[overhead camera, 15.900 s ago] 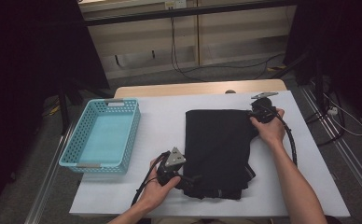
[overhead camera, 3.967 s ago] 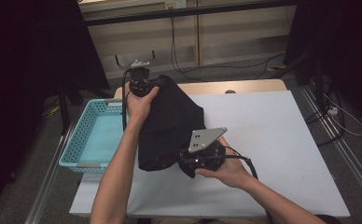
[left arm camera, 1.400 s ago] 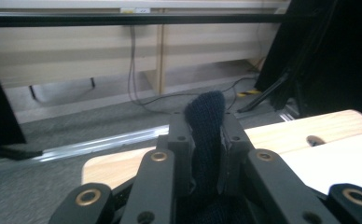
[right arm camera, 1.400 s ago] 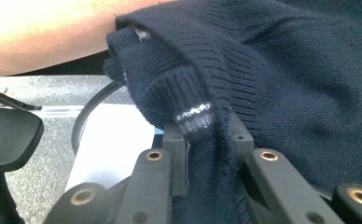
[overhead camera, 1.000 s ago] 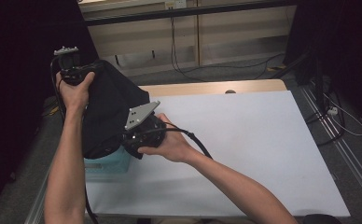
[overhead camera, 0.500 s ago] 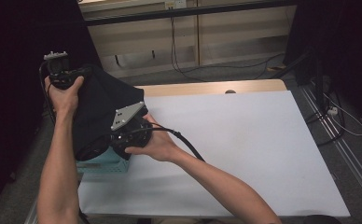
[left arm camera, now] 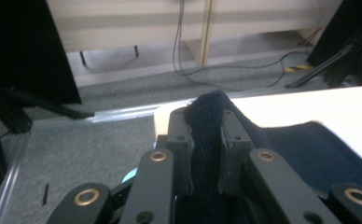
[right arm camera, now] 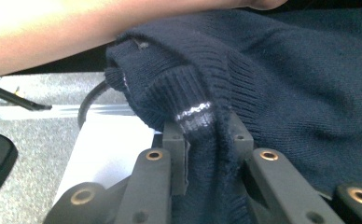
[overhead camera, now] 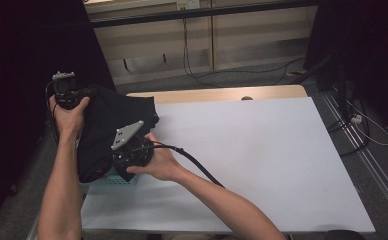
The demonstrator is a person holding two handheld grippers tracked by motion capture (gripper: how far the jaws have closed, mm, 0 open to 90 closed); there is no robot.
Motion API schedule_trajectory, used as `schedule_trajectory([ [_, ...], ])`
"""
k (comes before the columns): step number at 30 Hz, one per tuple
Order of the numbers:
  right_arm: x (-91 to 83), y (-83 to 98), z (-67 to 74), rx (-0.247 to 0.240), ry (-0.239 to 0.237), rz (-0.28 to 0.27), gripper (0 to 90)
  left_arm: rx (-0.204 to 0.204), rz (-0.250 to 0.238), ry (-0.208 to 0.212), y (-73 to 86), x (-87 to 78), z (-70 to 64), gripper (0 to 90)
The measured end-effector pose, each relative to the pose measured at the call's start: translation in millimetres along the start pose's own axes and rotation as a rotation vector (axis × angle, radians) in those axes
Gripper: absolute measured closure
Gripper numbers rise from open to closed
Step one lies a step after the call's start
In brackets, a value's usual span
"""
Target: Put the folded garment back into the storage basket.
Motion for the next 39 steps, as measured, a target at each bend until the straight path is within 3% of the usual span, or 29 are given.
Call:
schedule_trajectory([
  [1,0.0,0.0,0.0,0.0,0.0,0.0,75.9,0.005,0.015,-0.017,3.4,-0.4,3.2,78.2],
  [7,9.2,6.4,5.1,0.002,-0.007,0.014,75.9,-0.02,0.048,-0.014,20.9,5.9,11.0,77.9],
  [10,11.0,7.8,5.2,0.005,-0.004,0.022,75.9,-0.027,0.072,-0.034,33.9,12.1,17.7,77.8],
  [18,18.5,10.7,7.4,0.008,-0.011,0.031,75.8,-0.064,0.106,-0.019,50.4,18.5,30.4,77.1],
  [21,20.7,10.1,7.2,0.007,-0.01,0.033,75.8,-0.08,0.092,-0.049,56.4,23.3,35.0,77.1],
  [30,34.5,9.6,7.4,0.031,-0.022,0.036,75.7,-0.036,0.193,-0.055,64.4,39.0,37.4,76.5],
  [32,36.3,9.1,6.9,0.036,-0.02,0.037,75.7,-0.017,0.246,-0.065,70.4,43.9,39.3,76.4],
  [34,37.8,9.3,6.6,0.036,-0.02,0.039,75.7,-0.031,0.244,-0.06,73.3,48.3,39.4,76.1],
  [39,39.8,11.5,6.8,0.049,-0.024,0.042,75.7,-0.02,0.267,-0.07,80.4,52.7,40.4,74.6],
])
Point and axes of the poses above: each handheld gripper's, and its own axes: x roughly forward along the jaws, y roughly out of its underside, z roughly to its left, the point moved 9 cm from there along x, roughly forward along the jaws, and after that the axes turned 13 degrees about y, right-handed, at the moved point
